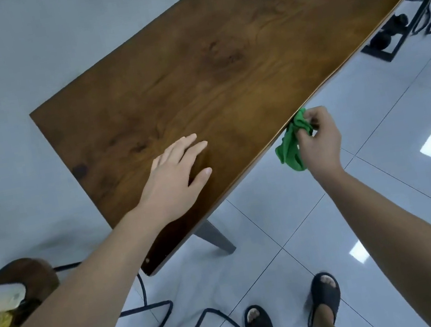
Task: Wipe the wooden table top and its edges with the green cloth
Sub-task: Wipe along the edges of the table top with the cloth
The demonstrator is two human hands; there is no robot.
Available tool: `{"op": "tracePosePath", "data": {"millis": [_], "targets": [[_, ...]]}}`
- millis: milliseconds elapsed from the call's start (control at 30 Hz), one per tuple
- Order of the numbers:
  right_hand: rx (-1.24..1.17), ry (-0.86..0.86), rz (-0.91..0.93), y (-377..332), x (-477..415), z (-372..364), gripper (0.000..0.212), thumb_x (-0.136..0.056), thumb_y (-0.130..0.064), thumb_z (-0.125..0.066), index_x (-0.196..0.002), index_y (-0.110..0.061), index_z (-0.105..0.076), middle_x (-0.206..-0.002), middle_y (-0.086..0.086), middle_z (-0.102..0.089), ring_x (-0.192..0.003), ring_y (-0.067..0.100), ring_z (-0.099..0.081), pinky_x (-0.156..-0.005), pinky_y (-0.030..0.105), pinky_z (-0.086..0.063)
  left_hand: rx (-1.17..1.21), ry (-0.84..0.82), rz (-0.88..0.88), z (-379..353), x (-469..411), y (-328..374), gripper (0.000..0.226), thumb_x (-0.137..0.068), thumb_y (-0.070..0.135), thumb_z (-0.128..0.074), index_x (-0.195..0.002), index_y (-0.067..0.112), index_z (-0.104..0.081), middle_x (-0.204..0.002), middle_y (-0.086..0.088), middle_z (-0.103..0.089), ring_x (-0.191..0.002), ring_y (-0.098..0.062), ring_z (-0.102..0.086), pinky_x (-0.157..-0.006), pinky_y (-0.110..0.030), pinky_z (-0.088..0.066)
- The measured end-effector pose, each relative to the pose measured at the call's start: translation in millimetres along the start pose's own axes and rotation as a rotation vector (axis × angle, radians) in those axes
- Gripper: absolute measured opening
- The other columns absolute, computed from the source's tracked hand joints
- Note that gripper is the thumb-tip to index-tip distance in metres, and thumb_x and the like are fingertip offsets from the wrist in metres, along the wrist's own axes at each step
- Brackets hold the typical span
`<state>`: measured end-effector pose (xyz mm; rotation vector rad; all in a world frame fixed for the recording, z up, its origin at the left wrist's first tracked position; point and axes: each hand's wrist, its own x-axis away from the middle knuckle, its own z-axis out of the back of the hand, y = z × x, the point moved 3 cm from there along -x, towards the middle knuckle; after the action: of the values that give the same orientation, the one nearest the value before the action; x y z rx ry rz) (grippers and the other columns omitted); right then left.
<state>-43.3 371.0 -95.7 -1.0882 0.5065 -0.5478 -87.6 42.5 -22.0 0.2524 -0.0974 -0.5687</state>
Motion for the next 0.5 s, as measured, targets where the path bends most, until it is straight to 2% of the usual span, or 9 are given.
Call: {"op": "tracePosePath", "data": {"millis": [100,200,267,400,500], "targets": [[-0.015,0.025,-0.042,-2,3,-3,0.029,-0.088,0.003,-0.054,-0.103,-0.022,-0.058,-0.101,-0.007,-0.066,-0.090,0.000,-0.059,-0.088,0.037,-0.055,-0.032,0.017,0.004,-3,24,-17,0.057,-0.115,0.054,-0.043,-0.168,0.037,-0.037,-0.179,0.012,-0.026,-0.167,-0.014,-0.017,-0.132,-0.045,-0.017],[-0.023,0.044,-0.069,-4,8,-7,0.031,-0.085,0.000,-0.053,-0.100,-0.027,-0.057,-0.099,-0.007,-0.066,-0.093,0.011,-0.062,-0.090,0.054,-0.060,-0.056,0.022,0.011,-9,38,-29,0.056,-0.116,0.055,-0.038,-0.169,0.038,-0.036,-0.180,0.012,-0.026,-0.168,-0.012,-0.016,-0.132,-0.042,-0.013],[-0.022,0.044,-0.075,-9,21,-11,0.031,-0.083,-0.001,-0.053,-0.099,-0.026,-0.057,-0.103,-0.002,-0.067,-0.097,0.020,-0.064,-0.089,0.058,-0.059,-0.053,0.027,0.013,-11,40,-31,0.055,-0.117,0.054,-0.036,-0.169,0.038,-0.036,-0.179,0.012,-0.027,-0.168,-0.012,-0.016,-0.133,-0.044,-0.013],[-0.054,-0.014,0.031,-29,88,-28,0.033,-0.085,0.008,-0.055,-0.102,-0.020,-0.059,-0.107,0.002,-0.064,-0.102,0.017,-0.062,-0.089,0.049,-0.056,-0.044,0.049,0.016,-11,40,-26,0.053,-0.117,0.050,-0.036,-0.168,0.037,-0.039,-0.178,0.011,-0.031,-0.167,-0.013,-0.019,-0.134,-0.048,-0.018],[-0.108,-0.139,0.099,-46,162,-52,0.044,-0.084,0.013,-0.058,-0.103,-0.026,-0.061,-0.109,-0.002,-0.060,-0.104,0.012,-0.060,-0.078,0.041,-0.056,-0.046,0.068,0.010,-10,42,-24,0.052,-0.117,0.048,-0.037,-0.168,0.036,-0.040,-0.177,0.010,-0.033,-0.167,-0.014,-0.020,-0.134,-0.048,-0.020]]}}
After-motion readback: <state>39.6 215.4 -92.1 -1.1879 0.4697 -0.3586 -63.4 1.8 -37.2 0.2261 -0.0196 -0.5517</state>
